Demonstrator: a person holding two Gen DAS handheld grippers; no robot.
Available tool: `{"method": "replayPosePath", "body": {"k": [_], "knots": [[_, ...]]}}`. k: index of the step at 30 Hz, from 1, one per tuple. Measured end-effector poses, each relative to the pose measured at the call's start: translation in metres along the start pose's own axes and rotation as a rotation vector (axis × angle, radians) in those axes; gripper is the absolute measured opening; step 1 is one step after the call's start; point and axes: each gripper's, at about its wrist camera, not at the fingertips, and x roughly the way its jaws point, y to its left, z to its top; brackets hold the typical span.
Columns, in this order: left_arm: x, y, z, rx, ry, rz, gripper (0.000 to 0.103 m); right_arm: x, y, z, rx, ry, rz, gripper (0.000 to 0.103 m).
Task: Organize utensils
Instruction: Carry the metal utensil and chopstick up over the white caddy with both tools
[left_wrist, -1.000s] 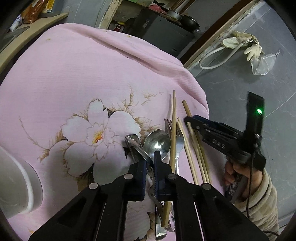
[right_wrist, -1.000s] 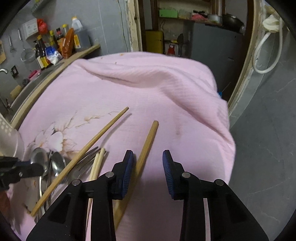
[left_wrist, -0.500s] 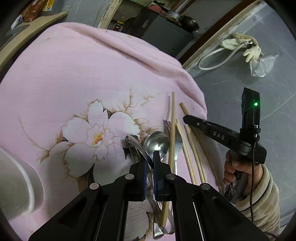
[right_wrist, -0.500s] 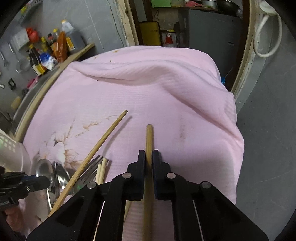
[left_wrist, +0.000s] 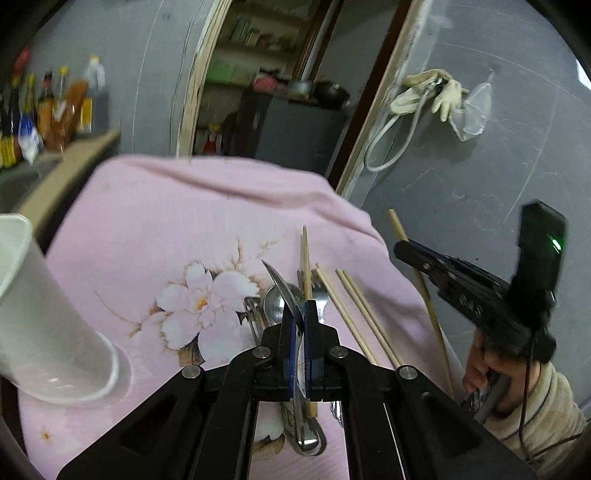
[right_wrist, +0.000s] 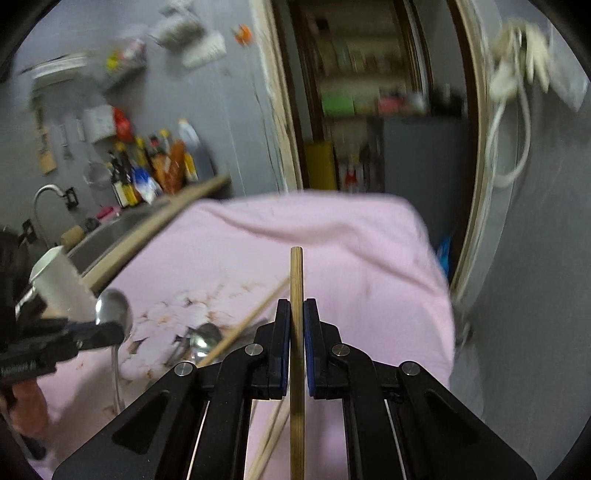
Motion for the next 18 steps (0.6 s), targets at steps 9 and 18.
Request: {"method": "replayPosePath", "body": {"k": [9, 18], "knots": [[-0.035, -0.041, -0.015, 0.137, -0.199, 0.079, 0.001, -0.053, 0.057, -0.027, -0.207, -0.320, -0.180, 0.005], [-0.075, -0.043, -0.018, 0.187, -0.319, 0.133, 0.001, -0.081, 0.095, -0.022, -0.303, -0.523, -0.300, 0.005]]}}
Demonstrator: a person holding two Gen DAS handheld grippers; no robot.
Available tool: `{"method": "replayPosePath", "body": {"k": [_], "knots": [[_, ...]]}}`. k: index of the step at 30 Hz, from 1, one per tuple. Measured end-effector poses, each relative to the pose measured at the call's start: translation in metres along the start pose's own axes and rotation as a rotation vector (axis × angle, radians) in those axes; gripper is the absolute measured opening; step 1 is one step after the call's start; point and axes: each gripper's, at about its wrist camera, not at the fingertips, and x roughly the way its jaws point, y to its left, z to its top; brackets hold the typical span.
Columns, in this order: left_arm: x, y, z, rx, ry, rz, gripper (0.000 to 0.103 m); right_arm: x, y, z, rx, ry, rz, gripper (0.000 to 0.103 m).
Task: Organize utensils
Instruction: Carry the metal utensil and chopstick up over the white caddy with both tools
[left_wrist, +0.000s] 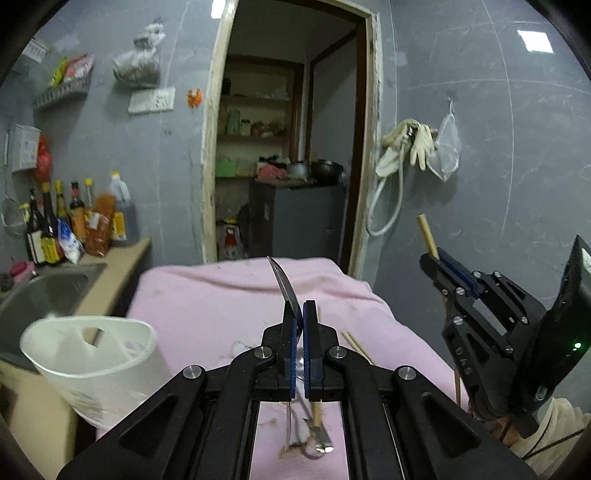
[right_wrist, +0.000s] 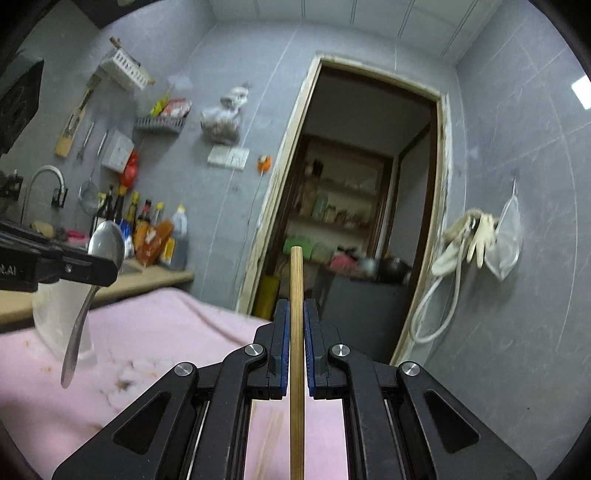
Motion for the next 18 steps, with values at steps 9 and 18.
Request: {"method": "replayPosePath", "body": {"k": [9, 18], "knots": [[-0.054, 0.063, 0.030, -0.052, -0.119, 0.121, 0.001, 0.008, 0.029, 0.061, 0.133, -0.142, 0.140, 0.005], [-0.088, 0.152, 0.051, -0.159, -0.176, 0.279, 0.001, 0.049, 0.081, 0.130, 0.353, -0.235, 0.456, 0.005]]}}
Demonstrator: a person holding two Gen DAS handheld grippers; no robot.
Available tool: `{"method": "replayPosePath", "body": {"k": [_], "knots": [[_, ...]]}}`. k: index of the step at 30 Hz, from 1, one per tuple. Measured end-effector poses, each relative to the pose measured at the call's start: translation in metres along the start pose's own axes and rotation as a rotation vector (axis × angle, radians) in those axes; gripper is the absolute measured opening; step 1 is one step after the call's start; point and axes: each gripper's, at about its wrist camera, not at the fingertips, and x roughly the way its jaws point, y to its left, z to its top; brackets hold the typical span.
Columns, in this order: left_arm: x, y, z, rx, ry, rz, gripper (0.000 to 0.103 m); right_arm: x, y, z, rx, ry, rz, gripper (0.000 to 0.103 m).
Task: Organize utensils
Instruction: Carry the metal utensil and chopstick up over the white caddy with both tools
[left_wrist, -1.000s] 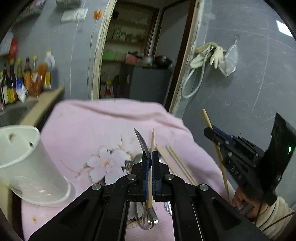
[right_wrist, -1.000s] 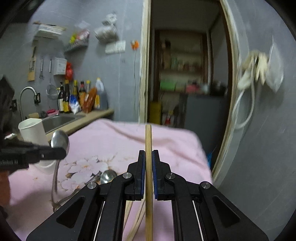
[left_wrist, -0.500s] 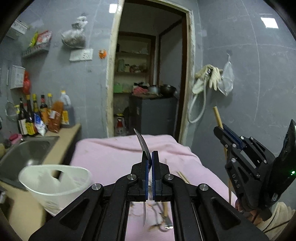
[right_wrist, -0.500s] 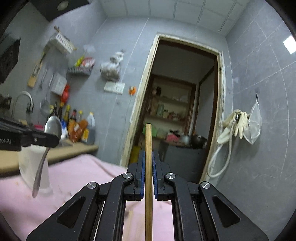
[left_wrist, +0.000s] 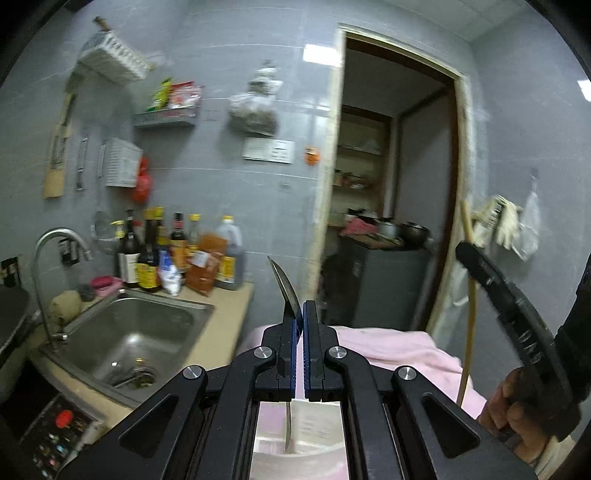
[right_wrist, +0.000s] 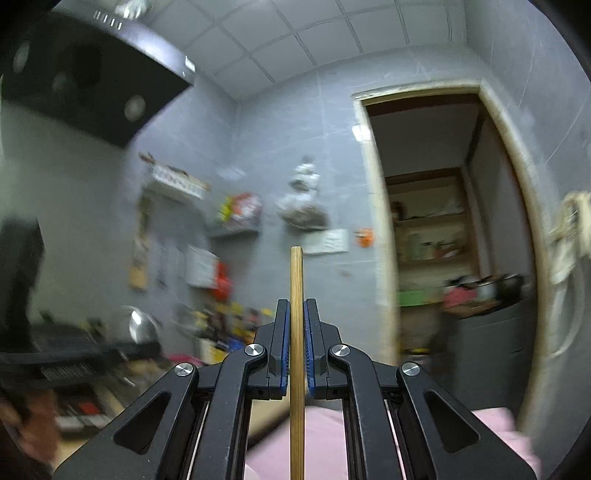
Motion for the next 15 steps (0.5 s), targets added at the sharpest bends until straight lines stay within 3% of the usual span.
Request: {"method": "replayPosePath", "body": {"k": [7, 15], "knots": [[0.028, 0.047, -0.002, -0.094, 0.045, 0.067, 0.001, 0.053, 0.017, -0.002, 0.152, 0.013, 0.152, 0.005], [0.055, 0.067, -0.013, -0.162, 0.093, 0.143, 0.001, 0.087, 0.019, -0.029, 0.154, 0.069, 0.173, 0.005]]}}
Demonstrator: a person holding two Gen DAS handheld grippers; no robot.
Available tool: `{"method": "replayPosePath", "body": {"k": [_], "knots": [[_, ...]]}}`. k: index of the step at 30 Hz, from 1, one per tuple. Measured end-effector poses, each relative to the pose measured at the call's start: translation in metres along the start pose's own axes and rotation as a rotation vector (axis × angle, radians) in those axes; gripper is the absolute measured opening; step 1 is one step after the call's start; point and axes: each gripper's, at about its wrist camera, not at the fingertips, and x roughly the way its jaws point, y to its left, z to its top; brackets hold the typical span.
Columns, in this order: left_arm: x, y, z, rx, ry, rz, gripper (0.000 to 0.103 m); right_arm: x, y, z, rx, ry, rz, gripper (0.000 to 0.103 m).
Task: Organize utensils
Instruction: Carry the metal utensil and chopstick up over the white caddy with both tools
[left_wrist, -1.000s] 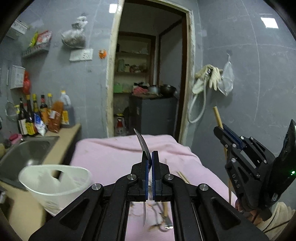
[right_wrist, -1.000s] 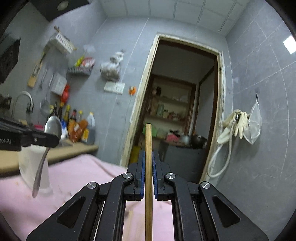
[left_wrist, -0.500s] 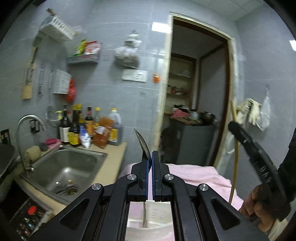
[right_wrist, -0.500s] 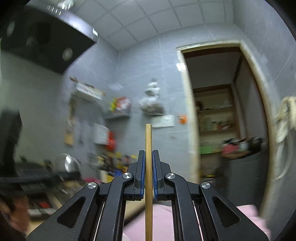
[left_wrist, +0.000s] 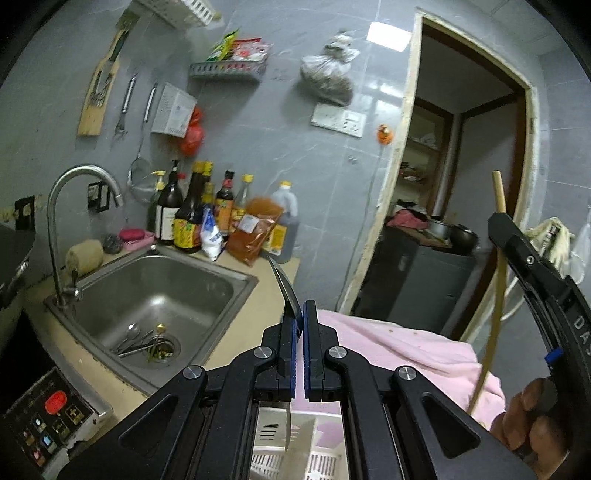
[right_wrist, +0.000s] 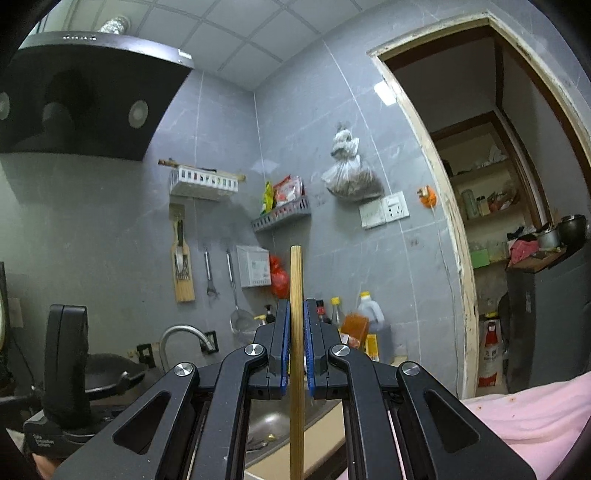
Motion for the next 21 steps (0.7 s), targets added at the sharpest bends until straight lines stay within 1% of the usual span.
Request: {"method": "replayPosePath", "body": {"k": [5, 10, 15, 21], "knots": [[0.010, 0.002, -0.009, -0.003, 0.033, 0.027, 0.001, 0.004, -0.006, -0.006, 0.025, 0.023, 0.000, 0.006], [0.014, 0.004, -0.015, -0.014, 0.056, 0.034, 0.001, 0.001, -0.008, -0.006, 0.026, 0.016, 0.001, 0.006], [0.013, 0.002, -0.016, -0.017, 0.057, 0.031, 0.001, -0.001, -0.007, 0.000, 0.009, -0.003, -0.003, 0.006], [0.014, 0.002, -0.018, -0.024, 0.063, 0.028, 0.001, 0.001, -0.008, -0.001, -0.002, -0.007, -0.013, 0.006]]}}
